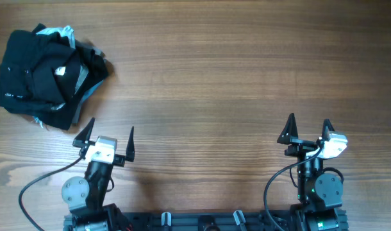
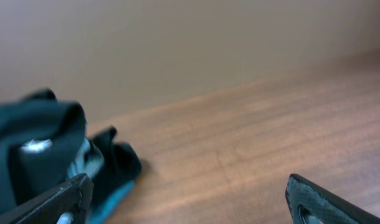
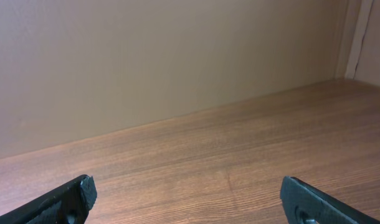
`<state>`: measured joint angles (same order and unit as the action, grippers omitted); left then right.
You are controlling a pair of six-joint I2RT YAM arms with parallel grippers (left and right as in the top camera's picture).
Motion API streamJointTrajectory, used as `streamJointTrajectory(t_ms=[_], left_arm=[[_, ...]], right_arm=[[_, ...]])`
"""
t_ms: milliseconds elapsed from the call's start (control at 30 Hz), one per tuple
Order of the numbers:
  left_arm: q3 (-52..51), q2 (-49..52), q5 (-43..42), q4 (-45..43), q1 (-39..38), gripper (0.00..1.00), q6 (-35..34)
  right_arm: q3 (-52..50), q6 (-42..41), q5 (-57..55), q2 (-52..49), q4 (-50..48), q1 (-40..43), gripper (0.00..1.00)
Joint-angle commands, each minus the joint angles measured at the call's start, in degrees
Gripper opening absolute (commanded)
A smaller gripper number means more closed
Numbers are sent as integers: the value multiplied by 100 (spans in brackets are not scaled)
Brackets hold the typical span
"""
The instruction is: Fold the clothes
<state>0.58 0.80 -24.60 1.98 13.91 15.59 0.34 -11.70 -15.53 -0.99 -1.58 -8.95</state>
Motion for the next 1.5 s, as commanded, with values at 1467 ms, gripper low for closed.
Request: streamJointTrajectory(t_ms=[1467], left_arm=[[-24, 1075, 2363, 234, -1545, 100, -2938]], right_arm=[[-4, -31, -98, 57, -26, -2, 100]])
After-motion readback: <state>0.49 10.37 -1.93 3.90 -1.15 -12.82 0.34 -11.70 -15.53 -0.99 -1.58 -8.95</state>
